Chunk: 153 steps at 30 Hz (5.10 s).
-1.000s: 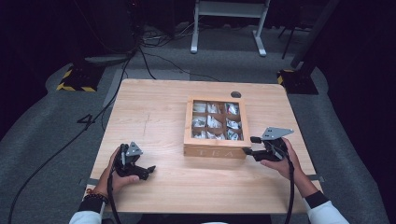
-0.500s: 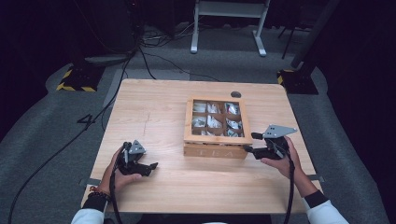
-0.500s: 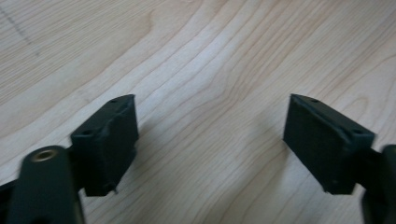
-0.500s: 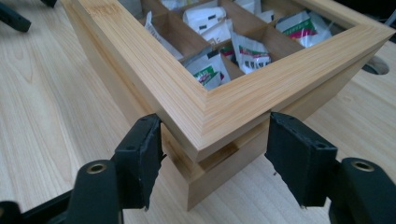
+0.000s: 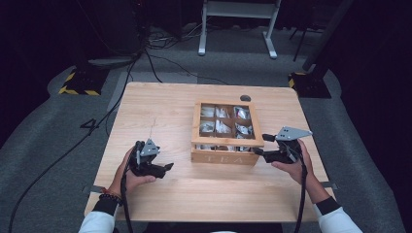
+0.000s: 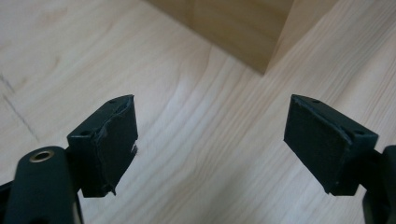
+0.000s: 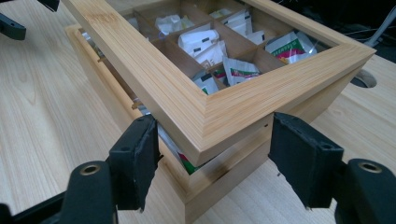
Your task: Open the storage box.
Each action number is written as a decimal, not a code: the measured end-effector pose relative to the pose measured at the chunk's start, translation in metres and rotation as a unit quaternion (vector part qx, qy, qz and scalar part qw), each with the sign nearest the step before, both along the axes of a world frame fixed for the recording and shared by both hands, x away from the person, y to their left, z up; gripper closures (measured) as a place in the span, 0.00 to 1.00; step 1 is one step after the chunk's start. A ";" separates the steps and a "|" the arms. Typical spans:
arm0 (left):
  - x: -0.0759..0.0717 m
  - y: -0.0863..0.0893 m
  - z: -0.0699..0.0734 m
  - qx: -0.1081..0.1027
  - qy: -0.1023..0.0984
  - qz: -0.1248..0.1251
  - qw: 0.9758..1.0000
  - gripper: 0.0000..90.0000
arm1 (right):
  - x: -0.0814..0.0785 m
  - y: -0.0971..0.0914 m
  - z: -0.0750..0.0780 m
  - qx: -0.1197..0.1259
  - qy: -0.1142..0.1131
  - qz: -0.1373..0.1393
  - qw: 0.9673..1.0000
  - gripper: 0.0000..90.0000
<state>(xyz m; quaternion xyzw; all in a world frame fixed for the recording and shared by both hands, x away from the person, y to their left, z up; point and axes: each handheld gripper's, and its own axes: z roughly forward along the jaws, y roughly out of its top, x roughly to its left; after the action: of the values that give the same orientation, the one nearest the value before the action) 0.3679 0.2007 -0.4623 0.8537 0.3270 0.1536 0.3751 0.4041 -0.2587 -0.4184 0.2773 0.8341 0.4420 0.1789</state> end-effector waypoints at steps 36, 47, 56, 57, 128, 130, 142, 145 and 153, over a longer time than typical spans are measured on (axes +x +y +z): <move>0.046 -0.081 0.059 -0.030 -0.102 -0.040 0.993 0.24 | 0.007 0.001 0.019 0.022 -0.011 -0.008 1.000 0.34; 0.050 -0.088 0.066 -0.024 -0.122 -0.051 0.991 0.24 | 0.007 0.002 0.027 0.027 -0.020 -0.013 0.999 0.36; 0.054 -0.096 0.079 -0.012 -0.129 -0.065 0.989 0.25 | 0.008 0.002 0.032 0.039 -0.028 -0.021 0.999 0.38; 0.054 -0.096 0.080 -0.012 -0.129 -0.067 0.989 0.25 | 0.008 0.002 0.033 0.041 -0.027 -0.021 0.999 0.38; 0.124 -0.096 0.149 -0.098 -0.141 -0.061 0.983 0.48 | -0.021 -0.068 -0.068 -0.041 0.064 0.006 0.997 0.35; 0.127 -0.096 0.152 -0.099 -0.140 -0.060 0.983 0.48 | -0.021 -0.066 -0.070 -0.049 0.063 0.008 0.997 0.35; 0.147 -0.097 0.161 -0.110 -0.138 -0.048 0.983 0.47 | -0.021 -0.065 -0.082 -0.060 0.069 0.010 0.996 0.31; 0.151 -0.098 0.163 -0.111 -0.138 -0.044 0.983 0.47 | -0.021 -0.066 -0.083 -0.051 0.070 0.008 0.996 0.29; 0.166 -0.099 0.167 -0.117 -0.137 -0.034 0.983 0.46 | -0.022 -0.067 -0.085 -0.046 0.066 0.006 0.997 0.26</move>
<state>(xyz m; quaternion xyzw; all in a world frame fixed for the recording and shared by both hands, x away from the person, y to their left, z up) 0.5340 0.1020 -0.2952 0.7855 0.2587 0.2167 0.5188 0.3819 -0.3257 -0.5037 0.2919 0.8651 0.3855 0.1332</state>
